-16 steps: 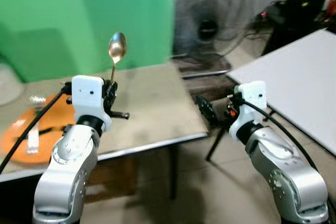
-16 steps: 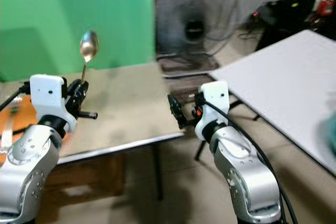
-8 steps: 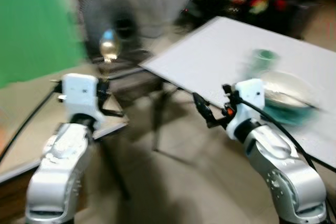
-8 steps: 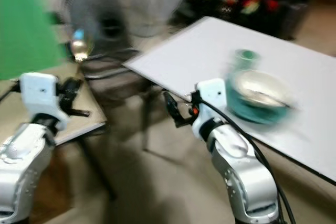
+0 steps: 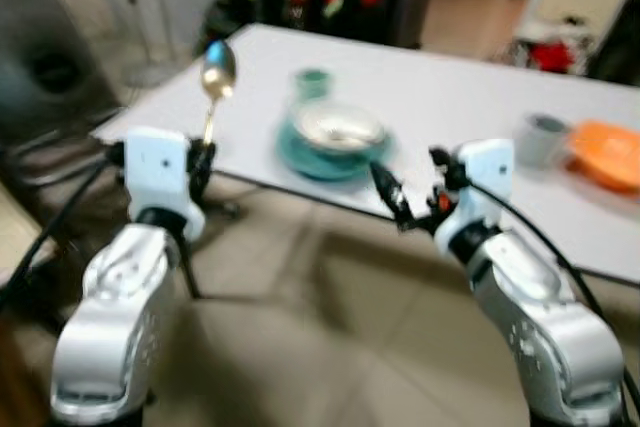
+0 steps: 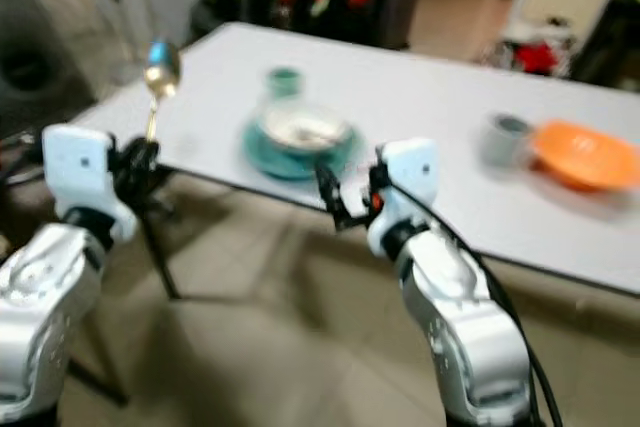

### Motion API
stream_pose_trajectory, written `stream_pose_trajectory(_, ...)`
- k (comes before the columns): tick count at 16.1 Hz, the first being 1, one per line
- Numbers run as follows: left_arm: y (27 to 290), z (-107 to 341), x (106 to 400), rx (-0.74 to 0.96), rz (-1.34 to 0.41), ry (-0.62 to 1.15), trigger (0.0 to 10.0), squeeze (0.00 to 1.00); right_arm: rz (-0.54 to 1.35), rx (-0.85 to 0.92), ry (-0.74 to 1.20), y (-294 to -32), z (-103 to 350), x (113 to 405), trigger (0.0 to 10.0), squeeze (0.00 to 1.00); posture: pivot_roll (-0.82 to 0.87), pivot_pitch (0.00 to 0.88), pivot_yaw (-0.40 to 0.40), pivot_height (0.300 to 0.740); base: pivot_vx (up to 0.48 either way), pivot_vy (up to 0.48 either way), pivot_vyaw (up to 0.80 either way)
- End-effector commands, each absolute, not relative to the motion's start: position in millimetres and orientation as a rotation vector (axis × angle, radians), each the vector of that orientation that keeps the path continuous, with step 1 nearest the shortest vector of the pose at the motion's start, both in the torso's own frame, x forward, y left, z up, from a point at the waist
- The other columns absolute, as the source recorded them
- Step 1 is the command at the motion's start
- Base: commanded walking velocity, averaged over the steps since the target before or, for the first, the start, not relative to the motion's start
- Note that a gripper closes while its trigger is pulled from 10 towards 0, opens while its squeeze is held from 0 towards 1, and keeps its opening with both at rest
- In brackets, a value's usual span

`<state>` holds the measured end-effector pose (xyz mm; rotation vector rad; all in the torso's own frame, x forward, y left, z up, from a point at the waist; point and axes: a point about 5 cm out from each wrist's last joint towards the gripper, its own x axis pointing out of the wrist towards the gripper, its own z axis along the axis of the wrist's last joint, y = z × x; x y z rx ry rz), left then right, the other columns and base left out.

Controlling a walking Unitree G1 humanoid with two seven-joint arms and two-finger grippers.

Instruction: Setting the table

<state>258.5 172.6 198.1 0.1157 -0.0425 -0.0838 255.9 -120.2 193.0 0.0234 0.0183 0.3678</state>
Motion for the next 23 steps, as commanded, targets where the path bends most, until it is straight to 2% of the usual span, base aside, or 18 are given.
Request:
stream_pose_trajectory(1, 163, 199, 259, 0.107, -0.118, -0.045, 10.0, 0.0, 0.336, 0.012, 0.01, -128, 194, 255, 10.0, 0.0, -0.05, 0.0, 0.032, 0.74, 0.0, -0.405, -0.44)
stream_pose_trajectory(8, 154, 187, 254, 0.092, -0.144, -0.006, 10.0, 0.0, 0.286, -0.04, 0.073, -137, 185, 259, 10.0, 0.0, -0.04, 0.0, 0.028, 0.74, 0.0, -0.4, 0.0)
stream_pose_trajectory(16, 148, 171, 250, 0.073, -0.183, 0.053, 10.0, 0.0, 0.228, -0.092, 0.159, -143, 172, 260, 10.0, 0.0, -0.05, 0.0, 0.036, 0.74, 0.0, 0.0, 0.0)
stream_pose_trajectory(20, 144, 171, 250, 0.047, -0.202, 0.052, 10.0, 0.0, 0.243, -0.065, 0.154, -140, 174, 259, 10.0, 0.0, -0.05, 0.0, 0.035, 0.74, 0.0, 0.0, -0.74)
stream_pose_trajectory(23, 147, 170, 251, 0.046, -0.196, 0.054, 10.0, 0.0, 0.25, -0.061, 0.15, -138, 175, 259, 10.0, 0.0, -0.05, 0.0, 0.03, 0.74, 0.27, 0.0, -0.74)
